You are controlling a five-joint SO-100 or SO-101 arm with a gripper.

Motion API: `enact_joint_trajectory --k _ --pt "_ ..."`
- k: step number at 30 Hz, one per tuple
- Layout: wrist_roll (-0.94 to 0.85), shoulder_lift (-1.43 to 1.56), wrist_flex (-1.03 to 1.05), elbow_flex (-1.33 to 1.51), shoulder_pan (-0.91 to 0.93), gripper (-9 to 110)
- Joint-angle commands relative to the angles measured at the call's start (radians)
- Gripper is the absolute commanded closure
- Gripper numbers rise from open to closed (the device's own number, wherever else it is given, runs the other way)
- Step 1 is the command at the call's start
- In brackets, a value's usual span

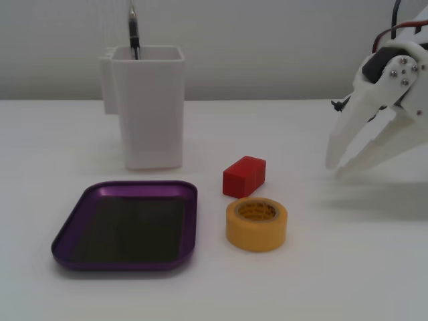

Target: Pick up the red cube and place it in the box.

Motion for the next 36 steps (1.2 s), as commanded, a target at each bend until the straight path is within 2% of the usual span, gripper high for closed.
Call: enact_joint_trajectory --k 1,9,23,28,32,36 --pt "0.003 0.098 -0.006 0.008 0.0 102" --pt "-0.011 0.095 -0.015 -0.003 0.002 102" --pt "-0.011 0.049 -0.087 -0.235 0.02 102" --pt "-0.011 -0.187 -0.16 -0.379 0.02 101" --pt "0.0 -0.534 -0.158 -0.62 0.017 101" --pt "0.034 -0.911 -0.124 -0.888 0.006 93"
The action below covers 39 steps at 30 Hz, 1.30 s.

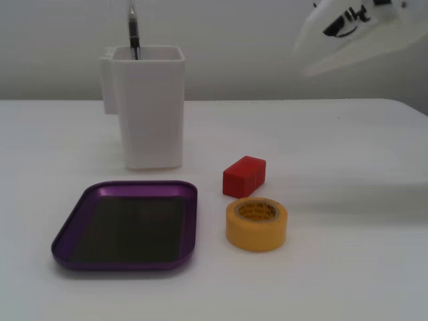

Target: Pick up the red cube and place it in the box.

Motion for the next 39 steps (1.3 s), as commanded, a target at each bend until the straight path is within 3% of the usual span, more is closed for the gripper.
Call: enact_joint_trajectory --k 1,5,12,20,29,39 --pt "0.067 -0.357 0.046 -0.288 -0.009 90" --pt "0.238 -0.684 0.179 -0.575 -0.009 82" --pt "0.396 -1.081 0.282 -0.87 0.002 81" --pt "0.413 -1.226 0.27 -0.877 0.008 81" --pt "0.403 -1.244 0.27 -0.874 0.147 77" --pt "0.402 -1.244 0.187 -0.709 0.133 77"
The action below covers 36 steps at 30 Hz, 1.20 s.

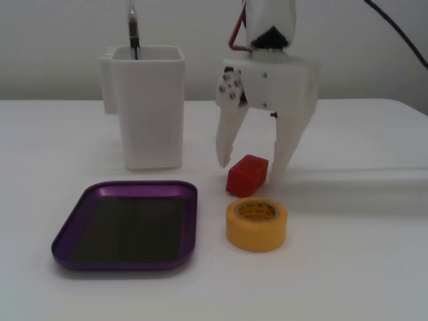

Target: Pick up the red cube and place it in the box.

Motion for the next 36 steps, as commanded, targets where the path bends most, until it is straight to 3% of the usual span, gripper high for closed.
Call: enact_joint_trajectory --k 1,9,16,22,28,36 --pt "-0.005 0.008 -0.063 0.035 -0.003 77" --pt "-0.028 0.008 -0.12 0.095 -0.003 79" --pt "-0.044 0.025 -0.106 0.083 -0.005 103" --pt "-0.055 0.112 -0.003 0.002 -0.008 102" --pt "-0.204 0.339 0.094 -0.133 -0.091 102" --pt "-0.434 0.474 -0.049 -0.163 -0.287 102"
